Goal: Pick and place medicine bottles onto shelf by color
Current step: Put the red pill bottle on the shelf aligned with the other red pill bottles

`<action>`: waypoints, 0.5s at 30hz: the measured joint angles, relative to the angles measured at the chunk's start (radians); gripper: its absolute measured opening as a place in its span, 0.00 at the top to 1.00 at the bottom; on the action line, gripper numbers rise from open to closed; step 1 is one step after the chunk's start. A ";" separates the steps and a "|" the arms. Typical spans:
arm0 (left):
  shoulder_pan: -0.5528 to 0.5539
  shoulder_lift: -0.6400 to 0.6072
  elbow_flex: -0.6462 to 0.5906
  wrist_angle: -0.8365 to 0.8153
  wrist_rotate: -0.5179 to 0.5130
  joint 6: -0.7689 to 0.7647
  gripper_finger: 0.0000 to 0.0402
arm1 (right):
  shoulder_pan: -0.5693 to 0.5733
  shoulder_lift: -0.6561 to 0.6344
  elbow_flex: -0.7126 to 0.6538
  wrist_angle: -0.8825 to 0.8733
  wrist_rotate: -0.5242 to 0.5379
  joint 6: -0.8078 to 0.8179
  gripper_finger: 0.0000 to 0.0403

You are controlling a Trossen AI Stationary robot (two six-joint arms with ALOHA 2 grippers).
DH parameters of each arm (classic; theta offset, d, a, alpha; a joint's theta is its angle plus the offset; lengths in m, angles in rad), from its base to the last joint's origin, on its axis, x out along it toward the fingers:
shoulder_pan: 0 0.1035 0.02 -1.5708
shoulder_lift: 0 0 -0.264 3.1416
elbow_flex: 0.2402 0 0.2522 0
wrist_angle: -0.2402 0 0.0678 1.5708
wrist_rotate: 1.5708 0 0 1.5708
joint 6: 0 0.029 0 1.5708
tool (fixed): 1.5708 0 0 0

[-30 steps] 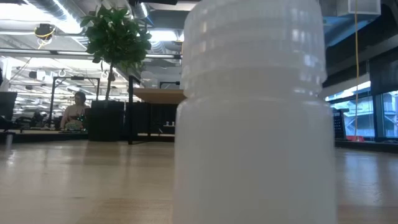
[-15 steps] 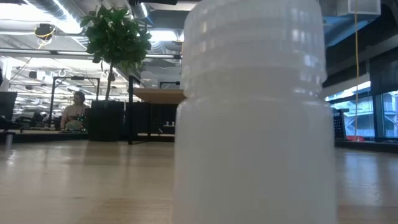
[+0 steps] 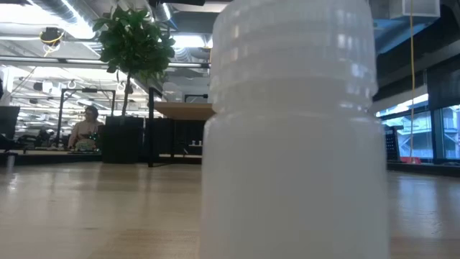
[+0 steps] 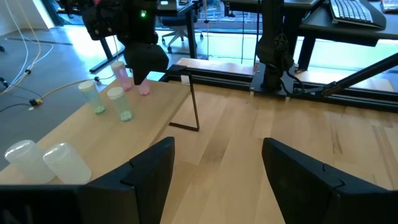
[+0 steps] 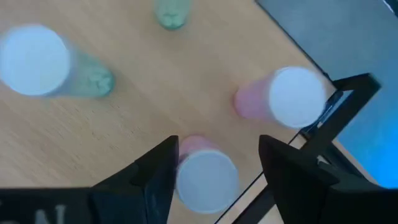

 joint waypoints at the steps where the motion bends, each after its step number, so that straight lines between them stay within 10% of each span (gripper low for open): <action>1: 0.000 0.000 0.000 0.000 0.000 0.000 0.41 | 0.000 0.000 0.005 0.001 0.000 0.002 0.44; 15: 0.000 0.000 0.000 0.000 0.000 0.000 0.41 | 0.003 0.000 0.181 -0.092 -0.061 0.018 0.44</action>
